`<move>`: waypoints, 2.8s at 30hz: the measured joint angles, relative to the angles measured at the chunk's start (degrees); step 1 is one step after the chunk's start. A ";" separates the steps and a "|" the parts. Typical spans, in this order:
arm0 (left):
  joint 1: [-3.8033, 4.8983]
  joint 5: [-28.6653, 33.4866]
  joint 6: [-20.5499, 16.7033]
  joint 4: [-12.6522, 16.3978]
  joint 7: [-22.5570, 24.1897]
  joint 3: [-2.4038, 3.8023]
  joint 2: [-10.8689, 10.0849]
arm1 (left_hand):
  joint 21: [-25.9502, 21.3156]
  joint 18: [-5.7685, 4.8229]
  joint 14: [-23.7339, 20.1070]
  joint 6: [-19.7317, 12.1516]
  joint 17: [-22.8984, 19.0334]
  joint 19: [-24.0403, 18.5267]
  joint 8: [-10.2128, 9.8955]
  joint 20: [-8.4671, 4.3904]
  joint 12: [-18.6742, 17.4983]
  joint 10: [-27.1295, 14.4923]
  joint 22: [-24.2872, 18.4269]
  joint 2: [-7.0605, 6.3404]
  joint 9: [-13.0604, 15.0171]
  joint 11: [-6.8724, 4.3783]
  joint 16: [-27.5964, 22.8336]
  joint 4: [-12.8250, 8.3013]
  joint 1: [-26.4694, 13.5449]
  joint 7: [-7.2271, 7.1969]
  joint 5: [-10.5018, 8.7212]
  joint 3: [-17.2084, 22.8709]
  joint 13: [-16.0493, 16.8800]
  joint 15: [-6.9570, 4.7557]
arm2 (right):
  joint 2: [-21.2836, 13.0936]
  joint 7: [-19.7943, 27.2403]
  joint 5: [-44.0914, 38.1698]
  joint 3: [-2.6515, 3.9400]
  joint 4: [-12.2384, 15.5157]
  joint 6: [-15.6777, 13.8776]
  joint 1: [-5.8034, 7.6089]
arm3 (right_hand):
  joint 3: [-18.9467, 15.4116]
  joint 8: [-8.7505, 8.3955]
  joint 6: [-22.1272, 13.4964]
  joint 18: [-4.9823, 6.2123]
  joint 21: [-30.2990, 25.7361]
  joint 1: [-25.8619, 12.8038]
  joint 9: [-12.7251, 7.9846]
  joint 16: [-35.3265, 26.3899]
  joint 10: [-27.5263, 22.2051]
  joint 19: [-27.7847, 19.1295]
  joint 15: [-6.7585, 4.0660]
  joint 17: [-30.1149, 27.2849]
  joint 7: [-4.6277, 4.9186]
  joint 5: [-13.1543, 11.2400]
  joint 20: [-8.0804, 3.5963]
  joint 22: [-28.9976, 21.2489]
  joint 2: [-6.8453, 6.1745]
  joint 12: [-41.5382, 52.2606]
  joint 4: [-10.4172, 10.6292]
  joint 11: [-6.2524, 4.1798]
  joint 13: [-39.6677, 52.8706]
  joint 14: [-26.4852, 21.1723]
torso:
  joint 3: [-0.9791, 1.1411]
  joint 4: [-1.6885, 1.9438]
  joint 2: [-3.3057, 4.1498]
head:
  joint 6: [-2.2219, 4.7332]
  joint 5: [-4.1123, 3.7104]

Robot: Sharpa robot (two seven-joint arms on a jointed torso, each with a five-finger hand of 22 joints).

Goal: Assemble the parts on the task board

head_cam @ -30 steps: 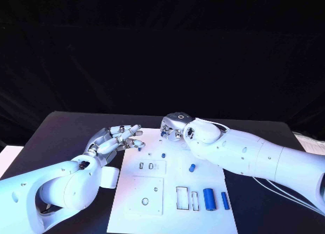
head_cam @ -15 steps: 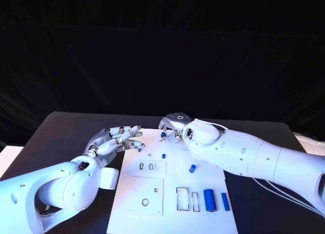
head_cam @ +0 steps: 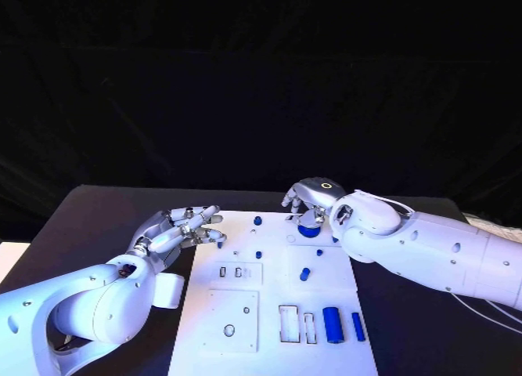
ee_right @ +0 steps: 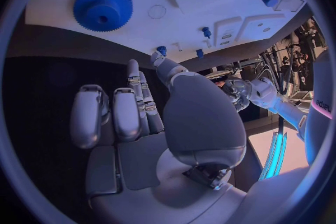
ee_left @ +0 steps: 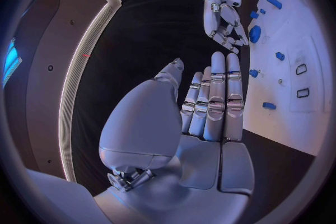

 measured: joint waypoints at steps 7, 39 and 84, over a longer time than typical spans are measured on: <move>0.03 0.00 0.30 -0.53 -0.08 0.00 0.29 | 0.00 0.00 0.00 0.00 0.00 0.00 0.00 0.00 0.00 0.00 -0.05 0.00 0.00 0.00 0.00 0.00 0.00 0.00 0.00 0.00 0.00 0.00 | -5.26 -1.85 6.25 0.58 3.13 1.77 0.64 | -13.14 0.00 -2.20 -1.35 5.06 1.23 -0.11 6.14 9.54 2.29 -1.81 9.17 -2.14 4.67 -1.76 5.58 -1.47 30.57 4.40 -2.92 31.41 0.02 | 0.09 -0.43 -0.21 | 0.13 -0.09; 0.02 0.01 0.91 -1.47 -0.33 -0.01 0.84 | 0.00 0.00 0.00 0.00 0.04 0.00 0.00 0.00 0.00 0.00 -0.04 0.00 0.00 0.00 0.00 0.00 0.00 0.00 0.00 0.00 0.00 0.00 | -2.79 -5.85 11.19 0.55 -2.12 10.25 -0.70 | -20.71 1.77 -1.38 -2.10 8.53 6.53 0.10 13.07 9.56 2.16 -0.54 10.06 -0.64 6.09 -0.37 5.56 0.29 80.48 13.45 -1.44 68.92 0.03 | 0.02 -0.43 -0.22 | -0.45 -0.47; 0.01 0.02 1.09 -1.73 -0.83 -0.01 0.99 | 0.00 0.00 0.00 0.00 0.23 0.00 0.00 0.00 -0.29 0.00 -0.10 0.00 0.00 0.00 0.00 -0.16 0.00 0.00 0.00 -0.16 0.00 0.00 | -0.93 -6.11 2.85 0.66 -1.85 7.81 -1.79 | -12.97 2.91 3.27 -2.96 9.87 8.59 0.19 13.07 9.61 2.17 -1.09 10.03 -1.34 5.13 -0.83 5.58 6.09 80.48 8.39 -2.43 68.89 0.13 | -0.04 -0.24 -0.16 | -1.13 -0.89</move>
